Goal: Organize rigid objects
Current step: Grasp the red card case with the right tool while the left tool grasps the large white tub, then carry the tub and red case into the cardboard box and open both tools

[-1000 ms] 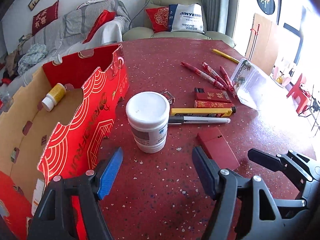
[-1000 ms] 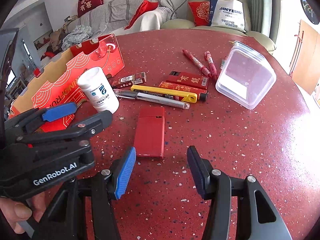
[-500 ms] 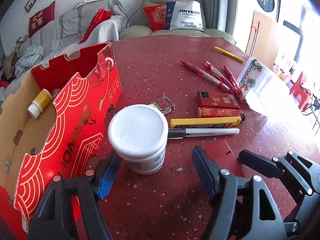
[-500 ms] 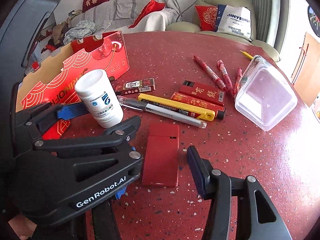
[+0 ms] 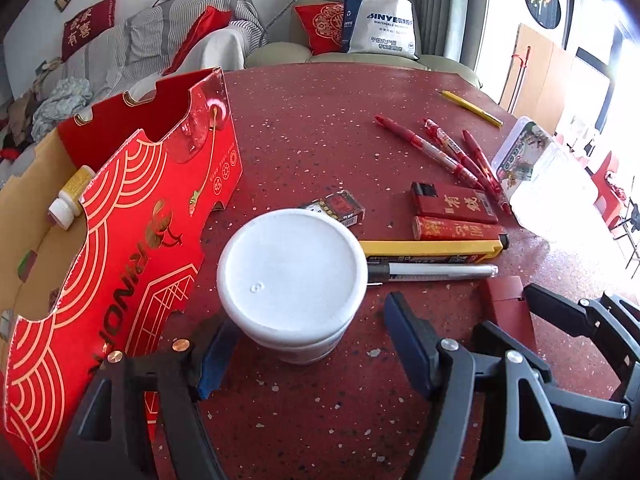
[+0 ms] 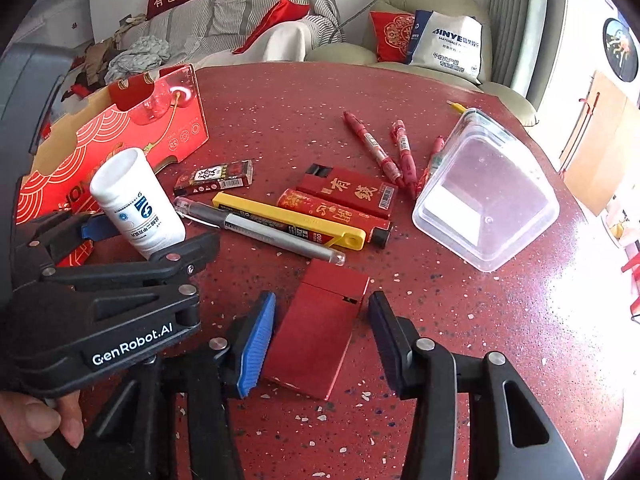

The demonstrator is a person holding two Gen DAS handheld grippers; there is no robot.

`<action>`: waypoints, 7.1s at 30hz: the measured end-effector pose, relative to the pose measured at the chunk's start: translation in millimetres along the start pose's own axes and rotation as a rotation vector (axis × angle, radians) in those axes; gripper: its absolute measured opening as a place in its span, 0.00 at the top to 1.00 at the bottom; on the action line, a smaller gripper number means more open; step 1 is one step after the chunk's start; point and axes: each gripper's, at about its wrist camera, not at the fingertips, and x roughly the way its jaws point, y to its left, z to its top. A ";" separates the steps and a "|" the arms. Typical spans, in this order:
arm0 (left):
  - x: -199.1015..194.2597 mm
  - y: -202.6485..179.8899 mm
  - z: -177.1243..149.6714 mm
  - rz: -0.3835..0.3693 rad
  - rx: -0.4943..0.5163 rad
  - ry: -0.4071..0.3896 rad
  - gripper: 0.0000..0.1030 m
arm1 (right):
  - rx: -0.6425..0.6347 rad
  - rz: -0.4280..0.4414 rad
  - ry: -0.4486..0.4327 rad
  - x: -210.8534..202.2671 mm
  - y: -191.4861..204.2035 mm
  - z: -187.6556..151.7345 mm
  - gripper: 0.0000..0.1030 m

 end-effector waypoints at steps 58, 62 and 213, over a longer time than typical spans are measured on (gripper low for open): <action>0.8 -3.2 -1.2 -0.021 0.045 0.008 0.21 | -0.004 -0.005 -0.004 -0.2 -15.9 -6.1 0.62; 0.7 -2.9 -1.1 -0.020 0.046 0.007 0.21 | -0.004 -0.006 -0.004 -0.2 -15.8 -6.1 0.62; -105.0 209.1 -11.0 0.216 -0.312 -0.041 0.59 | -0.230 0.347 -0.171 -46.9 197.6 107.3 0.65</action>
